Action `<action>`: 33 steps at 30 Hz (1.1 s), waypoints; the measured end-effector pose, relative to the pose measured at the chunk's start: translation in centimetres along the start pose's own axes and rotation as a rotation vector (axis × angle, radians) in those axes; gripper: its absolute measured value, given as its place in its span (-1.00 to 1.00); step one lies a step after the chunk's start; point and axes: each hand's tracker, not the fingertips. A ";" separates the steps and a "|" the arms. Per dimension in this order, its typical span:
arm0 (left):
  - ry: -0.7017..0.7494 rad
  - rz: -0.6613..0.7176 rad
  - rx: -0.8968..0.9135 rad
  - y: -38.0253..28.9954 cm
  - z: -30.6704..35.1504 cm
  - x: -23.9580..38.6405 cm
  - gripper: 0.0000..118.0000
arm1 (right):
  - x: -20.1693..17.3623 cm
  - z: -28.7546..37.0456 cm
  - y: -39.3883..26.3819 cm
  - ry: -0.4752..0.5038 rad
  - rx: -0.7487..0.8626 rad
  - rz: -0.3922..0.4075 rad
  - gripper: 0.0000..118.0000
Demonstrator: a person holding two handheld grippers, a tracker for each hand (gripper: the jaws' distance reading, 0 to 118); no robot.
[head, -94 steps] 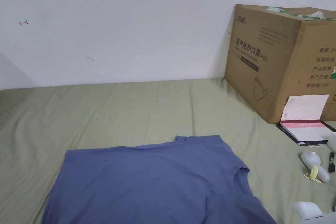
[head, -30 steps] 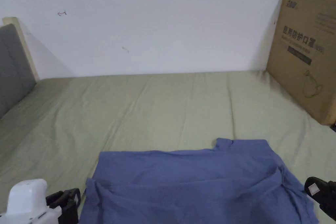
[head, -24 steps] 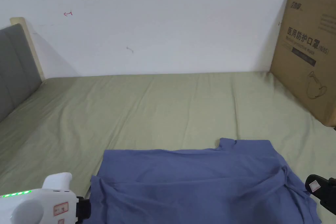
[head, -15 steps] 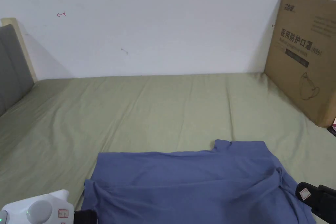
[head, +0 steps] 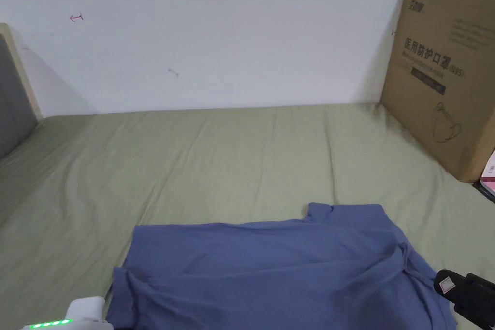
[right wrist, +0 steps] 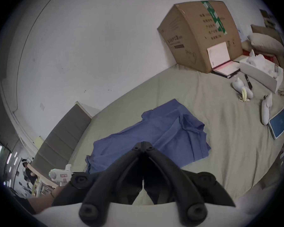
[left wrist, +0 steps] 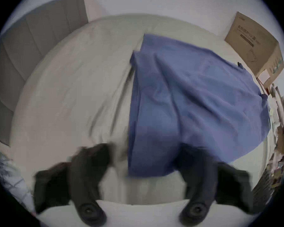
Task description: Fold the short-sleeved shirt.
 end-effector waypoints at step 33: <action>-0.128 0.081 0.002 1.1 5.1 0.2 -0.86 | 7.6 -12.3 2.3 -0.299 -0.550 0.176 -0.85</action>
